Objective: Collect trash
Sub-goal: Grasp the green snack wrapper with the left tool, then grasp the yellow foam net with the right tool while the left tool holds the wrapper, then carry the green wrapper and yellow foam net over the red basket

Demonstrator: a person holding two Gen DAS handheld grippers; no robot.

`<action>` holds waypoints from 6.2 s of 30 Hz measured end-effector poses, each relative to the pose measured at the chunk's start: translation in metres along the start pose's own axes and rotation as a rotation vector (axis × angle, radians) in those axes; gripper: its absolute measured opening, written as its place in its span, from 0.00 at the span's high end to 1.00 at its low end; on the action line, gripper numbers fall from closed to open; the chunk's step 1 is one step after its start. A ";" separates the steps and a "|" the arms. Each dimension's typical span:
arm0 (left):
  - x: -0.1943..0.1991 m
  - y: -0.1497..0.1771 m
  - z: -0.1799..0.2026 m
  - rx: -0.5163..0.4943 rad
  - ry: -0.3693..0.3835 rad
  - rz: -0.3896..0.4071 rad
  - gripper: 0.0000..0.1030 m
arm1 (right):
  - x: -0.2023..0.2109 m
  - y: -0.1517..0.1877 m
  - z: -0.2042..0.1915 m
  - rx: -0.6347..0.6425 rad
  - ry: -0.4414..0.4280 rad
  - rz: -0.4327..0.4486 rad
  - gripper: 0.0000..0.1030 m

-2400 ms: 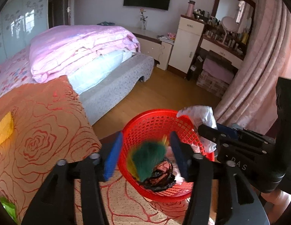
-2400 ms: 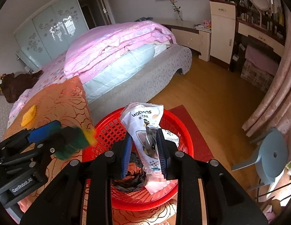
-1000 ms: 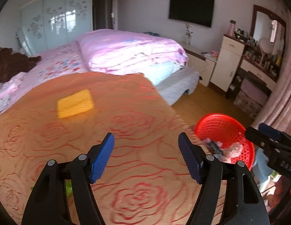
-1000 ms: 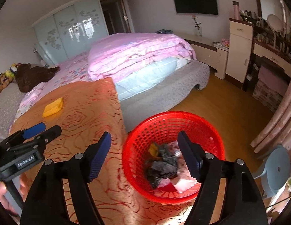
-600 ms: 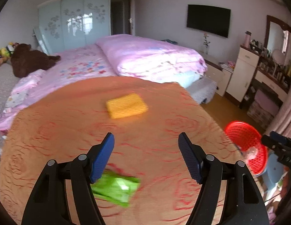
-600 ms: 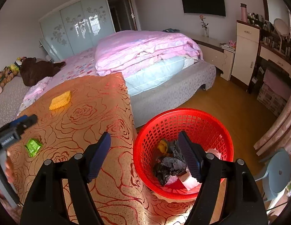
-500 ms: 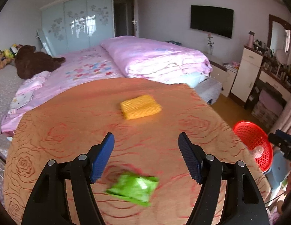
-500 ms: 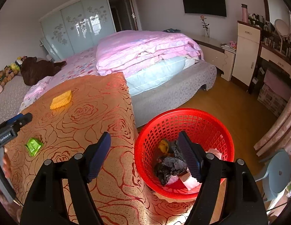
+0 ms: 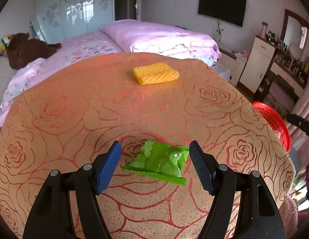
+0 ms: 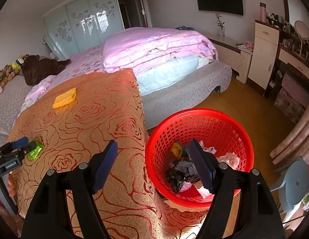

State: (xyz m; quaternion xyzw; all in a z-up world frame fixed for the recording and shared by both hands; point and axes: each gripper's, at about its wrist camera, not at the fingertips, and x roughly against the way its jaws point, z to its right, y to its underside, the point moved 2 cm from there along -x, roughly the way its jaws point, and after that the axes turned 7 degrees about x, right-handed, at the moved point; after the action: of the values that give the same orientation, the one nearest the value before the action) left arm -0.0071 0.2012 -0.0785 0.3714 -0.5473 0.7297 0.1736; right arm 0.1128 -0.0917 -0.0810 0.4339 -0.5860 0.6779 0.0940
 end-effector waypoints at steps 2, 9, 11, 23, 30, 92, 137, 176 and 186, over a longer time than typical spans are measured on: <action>-0.003 0.000 -0.002 0.003 -0.012 -0.016 0.34 | -0.001 0.001 -0.001 0.002 0.000 -0.002 0.31; -0.006 0.005 0.001 -0.010 0.005 -0.053 0.52 | -0.003 0.002 -0.004 0.008 0.001 -0.008 0.31; -0.007 0.005 0.001 -0.006 0.009 -0.057 0.54 | -0.005 0.003 -0.006 0.013 0.002 -0.012 0.31; -0.007 -0.004 -0.027 0.138 0.024 -0.039 0.68 | -0.012 0.010 -0.034 0.070 -0.032 -0.031 0.31; -0.015 -0.020 -0.037 0.172 -0.065 -0.009 0.70 | -0.020 0.005 -0.060 0.085 -0.074 -0.032 0.31; -0.023 -0.024 -0.038 0.208 -0.134 -0.014 0.70 | -0.113 -0.066 -0.209 0.389 -0.170 -0.082 0.74; 0.008 -0.020 -0.010 0.167 -0.061 0.052 0.72 | -0.029 -0.018 -0.133 0.211 -0.176 -0.002 0.74; 0.026 -0.062 0.105 -0.023 0.060 0.129 0.72 | 0.028 -0.048 -0.046 0.114 -0.072 0.100 0.74; 0.021 -0.070 0.152 -0.080 0.111 0.128 0.72 | 0.042 -0.046 -0.001 0.079 0.004 0.115 0.74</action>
State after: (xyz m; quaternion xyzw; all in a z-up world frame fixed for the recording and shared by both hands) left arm 0.0788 0.0813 0.0025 0.2872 -0.5880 0.7364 0.1715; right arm 0.1161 -0.0936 -0.0192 0.4015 -0.5824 0.7057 0.0386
